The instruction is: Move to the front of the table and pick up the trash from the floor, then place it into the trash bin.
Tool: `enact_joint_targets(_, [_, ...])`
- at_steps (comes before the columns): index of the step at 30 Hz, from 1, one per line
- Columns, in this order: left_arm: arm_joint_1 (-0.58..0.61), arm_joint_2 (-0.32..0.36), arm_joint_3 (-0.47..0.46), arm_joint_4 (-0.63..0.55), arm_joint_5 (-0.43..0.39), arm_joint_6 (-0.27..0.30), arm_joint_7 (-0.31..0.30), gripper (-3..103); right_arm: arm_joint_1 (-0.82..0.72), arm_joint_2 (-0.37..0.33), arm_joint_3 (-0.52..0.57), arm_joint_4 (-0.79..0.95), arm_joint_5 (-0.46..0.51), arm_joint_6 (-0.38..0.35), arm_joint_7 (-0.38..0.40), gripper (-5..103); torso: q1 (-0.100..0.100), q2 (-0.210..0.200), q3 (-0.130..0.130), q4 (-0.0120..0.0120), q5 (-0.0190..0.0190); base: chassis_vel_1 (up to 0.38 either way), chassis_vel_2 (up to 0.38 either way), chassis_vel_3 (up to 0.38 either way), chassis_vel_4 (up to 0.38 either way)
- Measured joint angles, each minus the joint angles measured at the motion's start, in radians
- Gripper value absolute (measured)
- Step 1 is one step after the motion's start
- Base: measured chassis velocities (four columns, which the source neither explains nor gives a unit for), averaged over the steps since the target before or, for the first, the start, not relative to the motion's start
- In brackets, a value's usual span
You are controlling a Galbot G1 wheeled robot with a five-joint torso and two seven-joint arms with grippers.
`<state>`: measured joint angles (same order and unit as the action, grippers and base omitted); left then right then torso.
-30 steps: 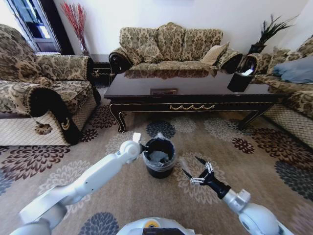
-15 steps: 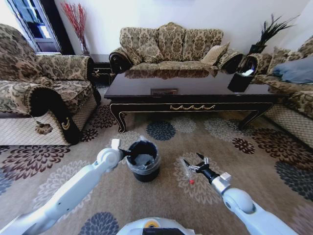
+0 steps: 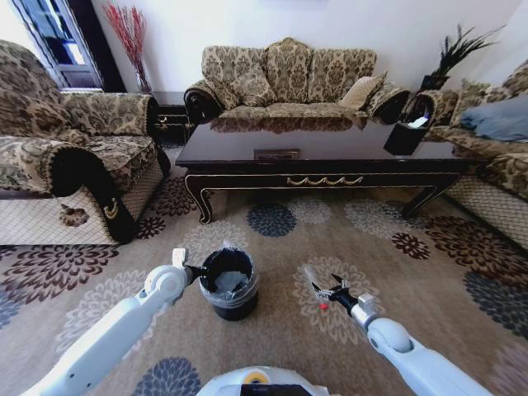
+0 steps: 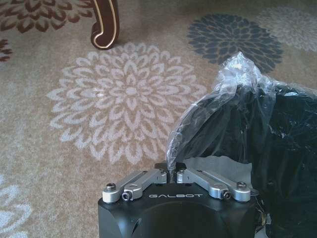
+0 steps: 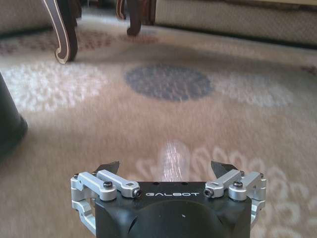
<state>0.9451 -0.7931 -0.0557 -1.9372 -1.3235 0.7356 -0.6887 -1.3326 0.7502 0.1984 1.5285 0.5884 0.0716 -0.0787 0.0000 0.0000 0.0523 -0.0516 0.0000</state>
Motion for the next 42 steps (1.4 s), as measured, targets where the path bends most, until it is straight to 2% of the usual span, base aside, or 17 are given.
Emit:
enact_joint_targets(15, [-0.011, -0.022, 0.028, -0.021, -0.005, 0.0, -0.015, 3, 0.016, 0.024, -0.052, -0.154, -0.07, 0.061, -0.062, 100, 0.0, 0.0, 0.0, 0.0001, -0.0001, 0.0, 0.0, 0.0, 0.0])
enact_joint_targets(35, [-0.058, -0.038, 0.07, 0.004, -0.02, 0.0, -0.032, 3, 0.143, 0.079, -0.147, -0.342, -0.112, 0.101, -0.077, 101, 0.0, 0.0, 0.0, -0.0002, -0.0001, 0.0, 0.0, 0.0, 0.0])
enact_joint_targets(37, [-0.059, -0.043, 0.07, 0.01, -0.02, 0.0, -0.033, 3, 0.156, 0.086, -0.156, -0.366, -0.117, 0.104, -0.077, 92, 0.0, 0.0, 0.0, 0.0002, -0.0001, 0.0, 0.0, 0.0, 0.0])
enact_joint_targets(38, [-0.059, -0.043, 0.07, 0.01, -0.02, 0.0, -0.033, 3, 0.156, 0.086, -0.156, -0.366, -0.117, 0.104, -0.077, 92, 0.0, 0.0, 0.0, 0.0002, -0.0001, 0.0, 0.0, 0.0, 0.0])
enact_joint_targets(40, [-0.058, -0.045, 0.07, 0.012, -0.02, 0.0, -0.032, 3, 0.164, 0.089, -0.161, -0.38, -0.119, 0.109, -0.077, 82, 0.0, 0.0, 0.0, 0.0001, 0.0, 0.0, 0.0, 0.0, 0.0])
enact_joint_targets(41, [-0.058, -0.045, 0.07, 0.012, -0.02, 0.0, -0.032, 3, 0.164, 0.089, -0.161, -0.38, -0.119, 0.109, -0.077, 82, 0.0, 0.0, 0.0, 0.0001, 0.0, 0.0, 0.0, 0.0, 0.0])
enact_joint_targets(42, [-0.057, -0.045, 0.069, 0.013, -0.019, 0.0, -0.031, 3, 0.168, 0.09, -0.165, -0.387, -0.12, 0.113, -0.077, 77, 0.0, 0.0, 0.0, 0.0001, 0.0, 0.0, 0.0, 0.0, 0.0])
